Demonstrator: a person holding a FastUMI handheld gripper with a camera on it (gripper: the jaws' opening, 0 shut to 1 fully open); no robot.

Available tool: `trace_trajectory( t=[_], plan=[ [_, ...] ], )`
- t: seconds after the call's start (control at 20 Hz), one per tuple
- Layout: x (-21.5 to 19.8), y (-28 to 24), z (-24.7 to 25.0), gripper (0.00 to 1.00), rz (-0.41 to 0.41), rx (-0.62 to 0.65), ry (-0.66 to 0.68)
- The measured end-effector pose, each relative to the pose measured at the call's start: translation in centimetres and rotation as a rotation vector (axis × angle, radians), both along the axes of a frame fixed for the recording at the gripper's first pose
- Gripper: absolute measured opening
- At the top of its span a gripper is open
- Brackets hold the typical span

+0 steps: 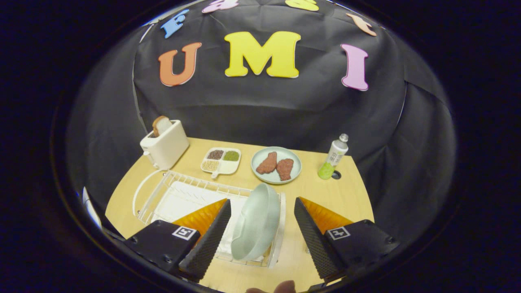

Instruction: Take the plate from the dish rack, then take the spoon from the basket and place it into the plate.

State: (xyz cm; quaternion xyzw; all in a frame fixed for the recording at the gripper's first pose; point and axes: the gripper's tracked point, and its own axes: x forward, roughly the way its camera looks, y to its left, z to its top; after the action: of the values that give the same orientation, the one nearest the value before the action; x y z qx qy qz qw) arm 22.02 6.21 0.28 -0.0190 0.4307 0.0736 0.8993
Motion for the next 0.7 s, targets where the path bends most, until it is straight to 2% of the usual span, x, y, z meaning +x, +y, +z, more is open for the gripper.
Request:
trace_trajectory(
  t=[0.3,0.5,0.7],
  plan=[
    [1.0,0.2,-4.4,1.0,-0.056,0.022,0.151],
    [1.3,0.1,-6.7,0.93,-0.103,0.037,0.224],
    [1.1,0.3,-8.1,0.69,-0.152,0.039,0.282]
  ],
)
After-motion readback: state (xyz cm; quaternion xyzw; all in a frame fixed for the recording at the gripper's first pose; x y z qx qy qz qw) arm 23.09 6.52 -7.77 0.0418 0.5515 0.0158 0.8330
